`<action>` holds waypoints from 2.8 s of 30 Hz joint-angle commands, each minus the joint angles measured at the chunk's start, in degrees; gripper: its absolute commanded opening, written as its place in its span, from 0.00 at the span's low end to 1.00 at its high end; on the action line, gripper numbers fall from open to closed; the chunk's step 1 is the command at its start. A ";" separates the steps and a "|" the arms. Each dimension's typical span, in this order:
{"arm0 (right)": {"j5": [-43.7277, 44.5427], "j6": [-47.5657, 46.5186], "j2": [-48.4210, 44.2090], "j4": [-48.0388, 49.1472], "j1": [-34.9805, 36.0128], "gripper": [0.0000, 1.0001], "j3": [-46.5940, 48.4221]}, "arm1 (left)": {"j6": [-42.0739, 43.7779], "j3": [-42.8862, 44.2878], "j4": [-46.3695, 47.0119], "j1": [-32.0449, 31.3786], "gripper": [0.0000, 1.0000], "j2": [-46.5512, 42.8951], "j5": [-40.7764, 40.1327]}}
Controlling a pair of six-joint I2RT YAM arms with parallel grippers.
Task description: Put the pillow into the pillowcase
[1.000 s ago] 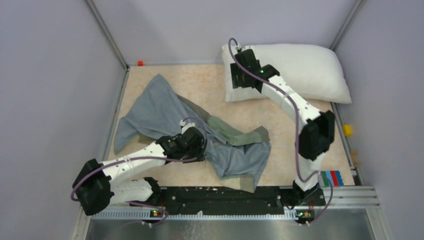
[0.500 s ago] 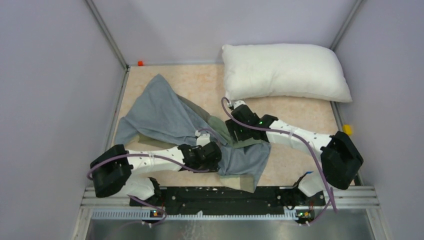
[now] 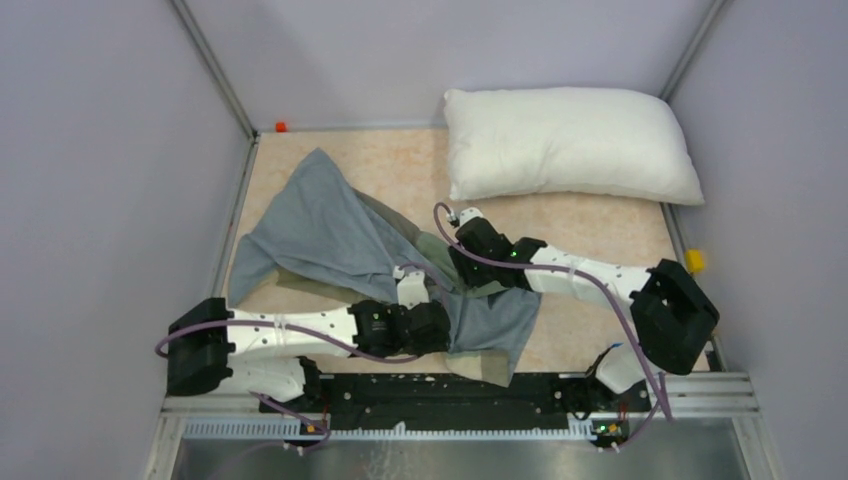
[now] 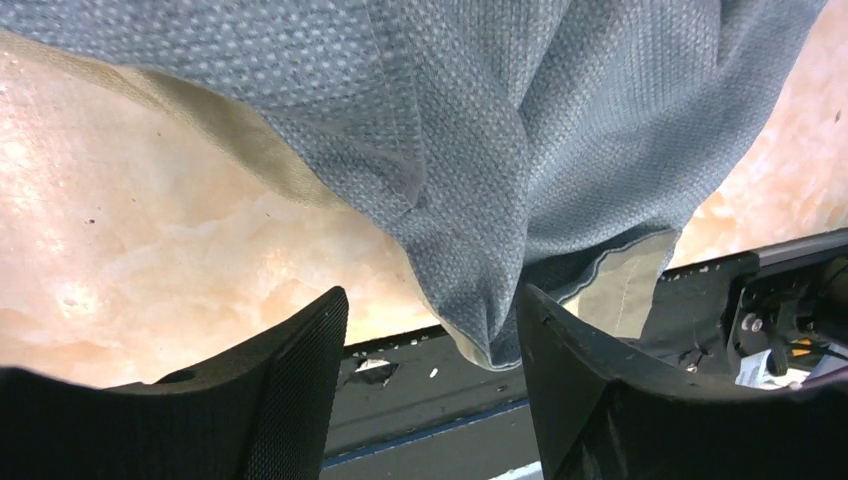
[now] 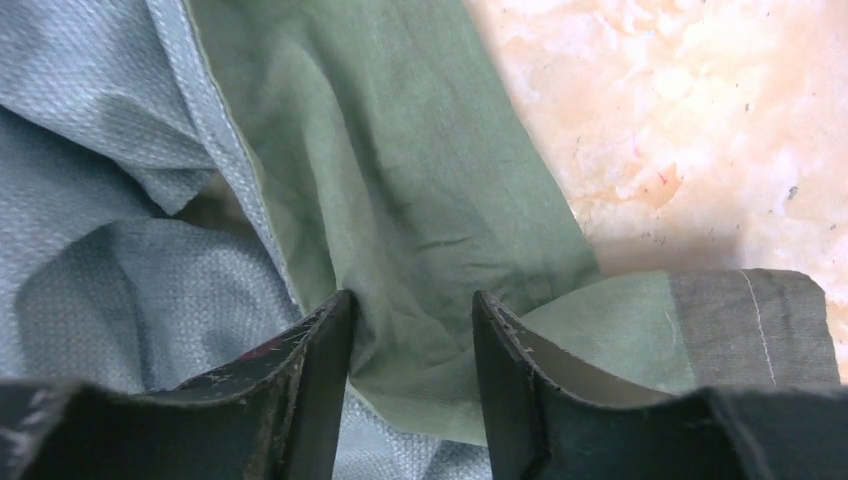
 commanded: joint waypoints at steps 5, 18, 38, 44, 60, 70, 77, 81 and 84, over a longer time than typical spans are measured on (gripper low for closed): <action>2.78 1.36 3.28 1.83 0.62 0.19 1.22 | 0.70 4.63 -0.81 -0.58 0.69 2.33 -5.27; 6.52 3.34 9.16 -4.72 -5.23 0.00 10.87 | 2.35 6.46 -4.14 -0.76 0.12 8.25 -4.81; 12.56 0.63 30.85 -6.27 -18.70 0.00 30.70 | 4.04 7.55 -8.47 -14.36 0.16 8.19 16.89; 10.97 0.22 25.62 -9.23 -18.75 0.53 33.16 | 15.40 16.43 -11.54 -3.94 0.65 0.56 13.95; 8.57 10.14 -2.22 -16.51 -6.73 0.67 15.85 | 33.86 19.87 7.22 48.38 0.75 13.49 6.61; 7.41 23.49 -13.80 -11.72 7.70 0.66 -5.30 | 36.07 27.75 13.51 52.90 0.56 31.61 5.22; 4.36 27.10 -12.89 -7.72 10.57 0.66 -14.82 | 39.01 31.35 13.99 59.04 0.00 31.29 0.53; 3.86 27.60 -11.33 -8.17 10.83 0.66 -17.17 | 42.30 38.97 13.32 65.12 0.00 33.71 0.29; 4.27 27.73 -10.90 -9.91 10.84 0.67 -17.72 | 42.16 46.03 12.77 69.24 0.00 38.06 2.26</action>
